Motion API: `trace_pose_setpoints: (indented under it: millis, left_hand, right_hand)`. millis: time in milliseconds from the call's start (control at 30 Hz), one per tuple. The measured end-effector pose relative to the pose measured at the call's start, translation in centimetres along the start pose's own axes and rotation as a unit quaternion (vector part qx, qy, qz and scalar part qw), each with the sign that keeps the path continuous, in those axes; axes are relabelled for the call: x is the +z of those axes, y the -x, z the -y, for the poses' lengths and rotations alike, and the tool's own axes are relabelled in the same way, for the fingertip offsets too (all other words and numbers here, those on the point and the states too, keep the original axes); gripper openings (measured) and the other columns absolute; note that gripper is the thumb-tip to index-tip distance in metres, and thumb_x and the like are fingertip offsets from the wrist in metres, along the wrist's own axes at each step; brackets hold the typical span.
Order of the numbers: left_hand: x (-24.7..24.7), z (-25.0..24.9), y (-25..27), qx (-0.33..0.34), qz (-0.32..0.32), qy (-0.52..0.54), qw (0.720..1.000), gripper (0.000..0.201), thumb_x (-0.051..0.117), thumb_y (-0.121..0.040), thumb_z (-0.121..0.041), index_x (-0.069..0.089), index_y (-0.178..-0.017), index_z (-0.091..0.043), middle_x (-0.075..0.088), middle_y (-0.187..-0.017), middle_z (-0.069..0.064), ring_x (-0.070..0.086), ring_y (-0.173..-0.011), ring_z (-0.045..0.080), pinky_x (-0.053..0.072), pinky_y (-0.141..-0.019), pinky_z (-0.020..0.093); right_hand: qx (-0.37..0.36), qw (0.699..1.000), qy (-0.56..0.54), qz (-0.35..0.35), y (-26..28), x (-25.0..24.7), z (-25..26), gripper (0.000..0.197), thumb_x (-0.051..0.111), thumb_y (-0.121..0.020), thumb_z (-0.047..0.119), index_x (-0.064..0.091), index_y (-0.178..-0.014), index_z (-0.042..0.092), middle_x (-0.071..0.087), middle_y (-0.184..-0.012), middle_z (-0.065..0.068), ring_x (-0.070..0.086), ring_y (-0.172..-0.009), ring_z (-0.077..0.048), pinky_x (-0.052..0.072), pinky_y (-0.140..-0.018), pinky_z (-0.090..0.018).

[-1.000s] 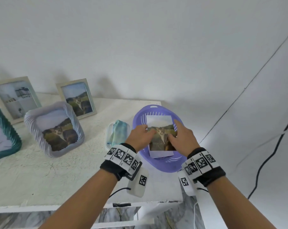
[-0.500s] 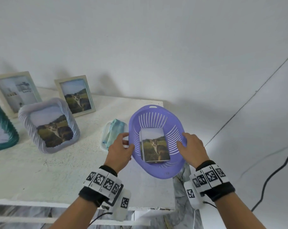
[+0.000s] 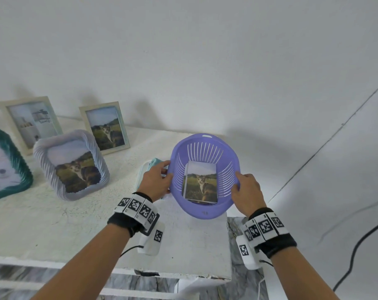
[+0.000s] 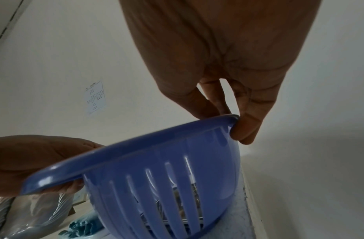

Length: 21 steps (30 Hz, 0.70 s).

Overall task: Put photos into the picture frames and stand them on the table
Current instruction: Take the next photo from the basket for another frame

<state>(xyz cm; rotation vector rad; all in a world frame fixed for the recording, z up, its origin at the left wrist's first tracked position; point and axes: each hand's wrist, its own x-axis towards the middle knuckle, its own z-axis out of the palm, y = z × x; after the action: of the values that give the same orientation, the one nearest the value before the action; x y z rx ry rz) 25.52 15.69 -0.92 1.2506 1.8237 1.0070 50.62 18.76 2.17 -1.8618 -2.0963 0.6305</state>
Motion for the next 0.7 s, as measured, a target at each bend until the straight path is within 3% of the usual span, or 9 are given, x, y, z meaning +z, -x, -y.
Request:
trace_pose_setpoints:
  millis: [133,200,267,333,400,467,533,600,700]
  left_hand:
    - [-1.3,1.2,0.7,-0.002,-0.037,-0.035,0.999,0.038,0.057,-0.097,-0.025,0.055,-0.135,-0.016,0.065,-0.117,0.006,0.062,-0.095,0.020,0.057,-0.079,0.034]
    - [-2.5,2.6,1.0,0.002,-0.065,-0.080,0.995,0.032,0.057,-0.097,-0.024,0.060,-0.128,-0.015,0.066,-0.115,0.004,0.060,-0.094,0.017,0.049,-0.083,0.028]
    - [-3.9,4.2,1.1,-0.001,-0.073,-0.118,0.990,0.029,0.058,-0.096,-0.023,0.062,-0.124,-0.015,0.064,-0.117,0.005,0.061,-0.096,0.017,0.048,-0.085,0.030]
    - [-5.1,5.6,1.1,-0.006,-0.061,-0.157,0.986,0.030,0.058,-0.096,-0.023,0.061,-0.124,-0.015,0.062,-0.120,0.007,0.062,-0.099,0.019,0.049,-0.089,0.034]
    - [-6.0,6.6,1.0,-0.011,-0.028,-0.189,0.982,0.033,0.058,-0.096,-0.024,0.060,-0.127,-0.015,0.061,-0.125,0.008,0.062,-0.103,0.021,0.049,-0.092,0.035]
    - [-6.8,7.2,1.0,-0.015,0.021,-0.215,0.976,0.037,0.058,-0.096,-0.027,0.058,-0.131,-0.014,0.059,-0.130,0.008,0.061,-0.107,0.021,0.048,-0.096,0.036]
    - [-7.5,7.6,1.0,-0.003,0.064,-0.230,0.971,0.040,0.057,-0.097,-0.031,0.057,-0.133,-0.014,0.057,-0.133,0.006,0.060,-0.110,0.021,0.046,-0.097,0.033]
    - [-7.9,7.9,0.9,0.029,0.088,-0.251,0.964,0.040,0.056,-0.097,-0.032,0.058,-0.132,-0.014,0.056,-0.135,0.004,0.058,-0.114,0.020,0.044,-0.097,0.030]
    - [-8.2,8.2,0.9,0.069,0.116,-0.282,0.950,0.042,0.056,-0.096,-0.032,0.058,-0.134,-0.013,0.050,-0.143,0.002,0.052,-0.125,0.019,0.038,-0.103,0.027]
  right_hand:
    - [0.007,1.000,-0.014,-0.010,0.9,0.5,-0.6,0.053,0.049,-0.096,0.021,0.032,-0.147,0.017,0.036,-0.143,-0.016,0.040,-0.126,-0.035,0.039,-0.099,-0.040]
    - [-0.031,0.996,-0.003,-0.086,2.3,1.0,0.4,0.049,0.052,-0.095,0.020,0.041,-0.142,0.014,0.034,-0.145,-0.016,0.035,-0.128,-0.037,0.038,-0.100,-0.042]
    - [-0.153,0.974,-0.025,-0.165,4.8,1.9,2.8,0.030,0.051,-0.093,0.018,0.058,-0.121,0.010,0.049,-0.130,-0.011,0.047,-0.114,-0.030,0.041,-0.094,-0.033]
    - [-0.281,0.950,-0.064,-0.119,7.8,3.7,5.7,0.025,0.045,-0.092,0.021,0.063,-0.107,0.012,0.057,-0.109,-0.003,0.054,-0.099,-0.019,0.043,-0.088,-0.025]
    - [-0.337,0.939,-0.069,0.014,9.9,6.4,8.2,0.030,0.041,-0.095,0.022,0.062,-0.114,0.012,0.057,-0.109,0.000,0.055,-0.100,-0.014,0.044,-0.089,-0.026]
    - [-0.317,0.939,-0.052,0.121,10.2,9.1,9.8,0.040,0.037,-0.098,0.023,0.049,-0.135,0.011,0.047,-0.136,-0.002,0.050,-0.118,-0.014,0.040,-0.100,-0.027]
    - [-0.238,0.954,-0.019,0.183,8.8,11.1,10.9,0.052,0.035,-0.100,0.021,0.026,-0.150,0.009,0.020,-0.158,-0.004,0.039,-0.135,-0.020,0.035,-0.108,-0.031]
    - [-0.164,0.967,0.015,0.194,6.9,12.2,11.6,0.059,0.036,-0.100,0.019,0.012,-0.153,0.008,0.004,-0.162,-0.006,0.034,-0.139,-0.025,0.036,-0.107,-0.034]
    - [-0.114,0.972,0.056,0.196,5.2,12.9,12.4,0.062,0.037,-0.099,0.018,0.007,-0.153,0.008,0.002,-0.162,-0.005,0.034,-0.139,-0.026,0.041,-0.103,-0.037]
